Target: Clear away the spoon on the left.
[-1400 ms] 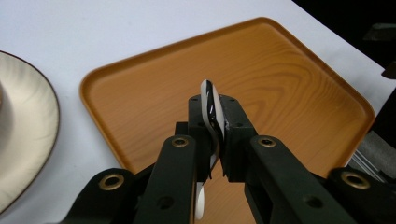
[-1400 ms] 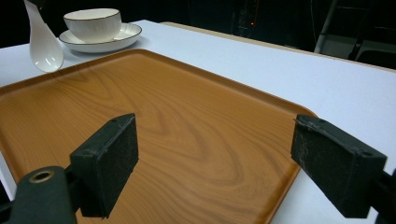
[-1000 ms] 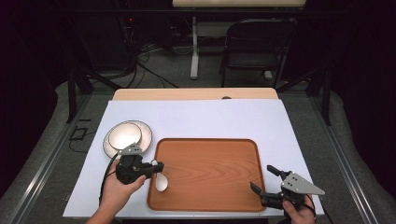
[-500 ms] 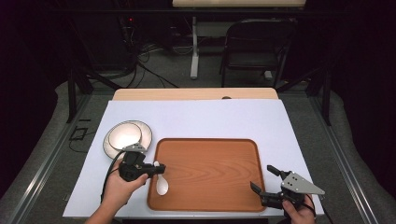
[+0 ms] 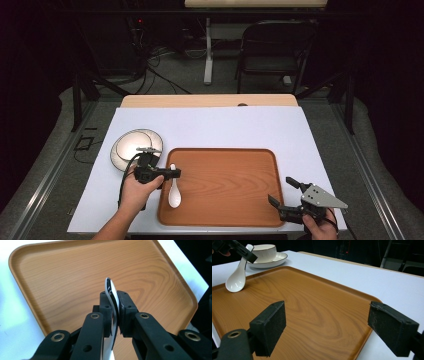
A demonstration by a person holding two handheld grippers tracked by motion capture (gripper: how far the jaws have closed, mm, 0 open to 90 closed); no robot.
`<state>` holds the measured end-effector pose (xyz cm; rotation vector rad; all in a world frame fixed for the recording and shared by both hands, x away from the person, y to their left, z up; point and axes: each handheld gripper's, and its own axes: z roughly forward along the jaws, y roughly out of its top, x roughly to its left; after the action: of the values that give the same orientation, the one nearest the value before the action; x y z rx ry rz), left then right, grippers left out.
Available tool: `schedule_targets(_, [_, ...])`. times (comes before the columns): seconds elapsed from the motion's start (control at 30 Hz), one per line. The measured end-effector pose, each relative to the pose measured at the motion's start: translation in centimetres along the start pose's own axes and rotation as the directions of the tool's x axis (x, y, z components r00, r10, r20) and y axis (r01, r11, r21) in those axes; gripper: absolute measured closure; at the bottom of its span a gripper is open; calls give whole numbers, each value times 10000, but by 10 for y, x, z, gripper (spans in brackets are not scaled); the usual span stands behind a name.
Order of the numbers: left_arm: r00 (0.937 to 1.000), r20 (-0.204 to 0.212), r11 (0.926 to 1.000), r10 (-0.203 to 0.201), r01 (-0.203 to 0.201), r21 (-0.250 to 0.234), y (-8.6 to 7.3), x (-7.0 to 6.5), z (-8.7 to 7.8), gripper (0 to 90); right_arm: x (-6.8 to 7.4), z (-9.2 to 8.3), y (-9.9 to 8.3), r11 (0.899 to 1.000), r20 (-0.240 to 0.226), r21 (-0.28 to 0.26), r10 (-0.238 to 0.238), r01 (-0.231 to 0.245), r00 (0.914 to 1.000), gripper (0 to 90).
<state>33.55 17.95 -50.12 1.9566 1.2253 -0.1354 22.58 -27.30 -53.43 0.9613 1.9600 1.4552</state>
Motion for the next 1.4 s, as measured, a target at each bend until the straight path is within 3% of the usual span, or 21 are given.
schedule_targets(0.2, [9975, 131, 9976, -696, 697, -55, 1, 11, 7, 814, 0, 0, 0, 10000, -18, 13, -56, 56, 10000, 144])
schedule_targets(0.37, [9902, 177, 9902, -1388, 1391, -135, 1, 20, 15, 793, 0, 0, 0, 10000, -2, 2, -40, 40, 10000, 144])
schedule_targets(0.73, [9796, 117, 9796, -2005, 2006, -98, -2, 32, 27, 756, 0, 0, 0, 10000, 3, 15, -13, 13, 10000, 144])
schedule_targets(1.07, [9773, 33, 9772, -2119, 2119, -143, -2, 37, 29, 723, -1, 0, 0, 10000, 20, 1, 15, -15, 10000, 144])
schedule_targets(1.27, [9819, -250, 9821, -1879, 1874, -210, -3, 34, 27, 688, -1, 0, 0, 10000, 24, -10, 15, -15, 10000, 144])
schedule_targets(1.4, [9858, -438, 9865, -1620, 1607, -332, -2, 31, 24, 617, -1, 0, 0, 10000, 16, -7, -4, 4, 10000, 144])
